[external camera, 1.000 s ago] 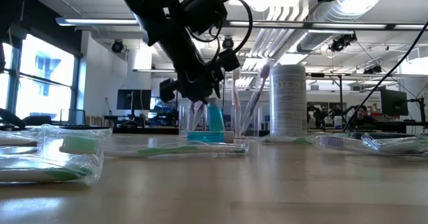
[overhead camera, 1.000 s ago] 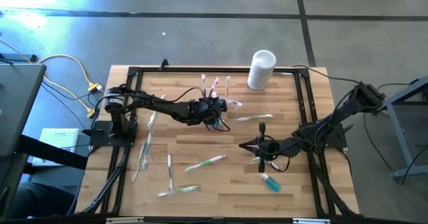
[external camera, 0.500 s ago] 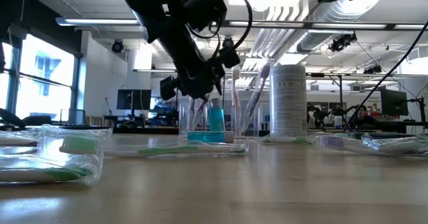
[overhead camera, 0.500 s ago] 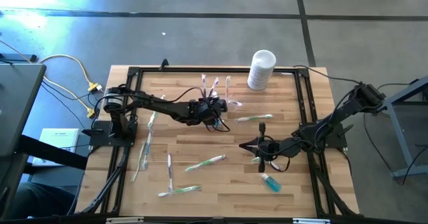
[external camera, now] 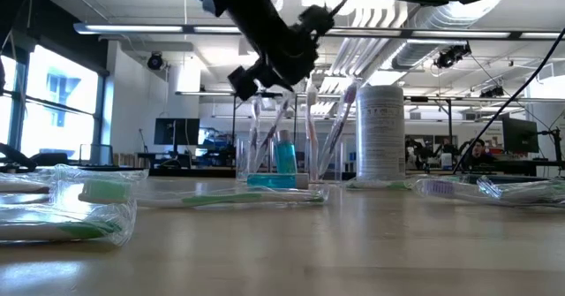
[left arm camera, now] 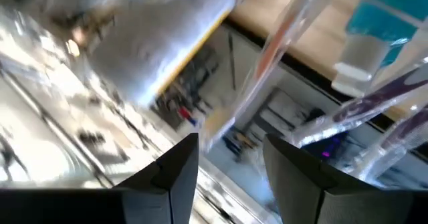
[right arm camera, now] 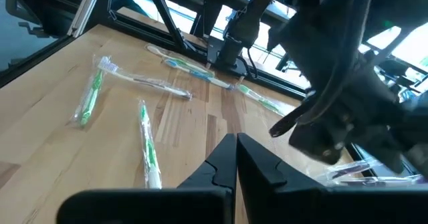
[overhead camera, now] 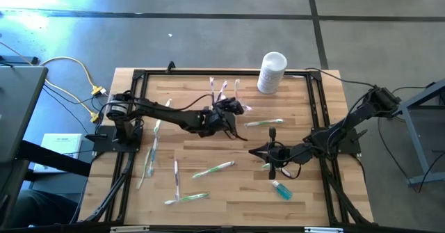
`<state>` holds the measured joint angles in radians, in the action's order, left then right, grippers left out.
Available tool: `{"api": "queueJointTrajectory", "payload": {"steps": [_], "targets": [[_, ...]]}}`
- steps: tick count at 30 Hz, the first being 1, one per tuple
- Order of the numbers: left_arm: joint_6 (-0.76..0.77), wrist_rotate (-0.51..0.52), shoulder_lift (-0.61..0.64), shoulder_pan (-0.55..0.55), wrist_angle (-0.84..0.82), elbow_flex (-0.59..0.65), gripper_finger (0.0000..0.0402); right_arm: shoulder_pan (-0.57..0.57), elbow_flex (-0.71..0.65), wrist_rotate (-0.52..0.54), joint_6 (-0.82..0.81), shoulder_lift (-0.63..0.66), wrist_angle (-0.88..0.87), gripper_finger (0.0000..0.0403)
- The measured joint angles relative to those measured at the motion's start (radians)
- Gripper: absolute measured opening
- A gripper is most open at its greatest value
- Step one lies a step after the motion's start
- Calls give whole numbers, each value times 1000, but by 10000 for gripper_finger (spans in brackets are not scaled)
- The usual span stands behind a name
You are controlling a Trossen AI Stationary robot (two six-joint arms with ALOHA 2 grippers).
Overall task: Pick & Place toothbrushing station
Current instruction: Put the bottom blue mouthwash into the transparent organizer
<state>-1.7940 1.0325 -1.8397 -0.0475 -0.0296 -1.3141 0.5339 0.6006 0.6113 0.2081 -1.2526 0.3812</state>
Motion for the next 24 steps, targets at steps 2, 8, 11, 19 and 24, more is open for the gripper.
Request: {"api": "queueJointTrajectory", "payload": {"steps": [2,8,11,19,24], "targets": [[78,63,0,-19,-10,-17,161,0,0,0,-1,0,-9,4],[244,150,32,-59,-126,-26,161,1,0,0,-3,0,-12,4],[377,229,53,-58,-223,-26,161,1,-1,0,-4,0,-17,4],[1029,228,154,-31,-858,-26,161,1,-1,2,-13,0,-21,4],[1532,-28,205,-30,-1208,-26,161,1,-1,17,-13,0,-30,4]]}}
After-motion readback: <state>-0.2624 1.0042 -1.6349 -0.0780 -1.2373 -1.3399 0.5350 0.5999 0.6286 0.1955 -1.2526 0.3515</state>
